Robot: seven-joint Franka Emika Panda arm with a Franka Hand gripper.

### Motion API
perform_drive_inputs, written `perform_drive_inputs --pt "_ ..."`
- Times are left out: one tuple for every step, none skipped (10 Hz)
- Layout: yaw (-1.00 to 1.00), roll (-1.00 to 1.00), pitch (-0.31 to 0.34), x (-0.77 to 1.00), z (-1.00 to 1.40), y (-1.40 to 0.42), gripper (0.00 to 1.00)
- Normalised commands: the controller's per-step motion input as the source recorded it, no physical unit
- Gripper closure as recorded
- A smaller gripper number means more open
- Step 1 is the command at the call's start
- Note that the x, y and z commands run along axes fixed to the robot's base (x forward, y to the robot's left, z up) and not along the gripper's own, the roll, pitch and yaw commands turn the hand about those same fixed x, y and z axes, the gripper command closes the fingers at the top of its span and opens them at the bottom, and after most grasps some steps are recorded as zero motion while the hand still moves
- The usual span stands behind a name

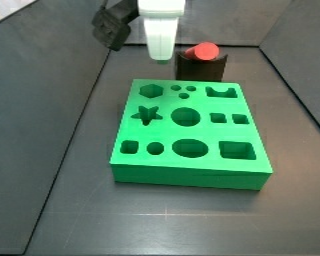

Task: Pick up the oval object. Move up. Place the oval object on the fixture. Regrasp the oval object. Move to above the board. Insert the oval object.
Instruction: Regrasp the oval object.

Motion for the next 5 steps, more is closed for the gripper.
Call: perform_drive_inputs --pt "0.03 0.03 0.233 1.0 -0.02 -0.01 0.0" --pt "0.05 0.03 0.217 1.0 -0.01 -0.01 0.0" --pt "0.06 0.03 0.213 1.0 -0.01 -0.02 0.0" --pt "0.06 0.02 0.197 1.0 -0.01 -0.02 0.0" --pt "0.06 0.02 0.181 1.0 -0.01 -0.02 0.0"
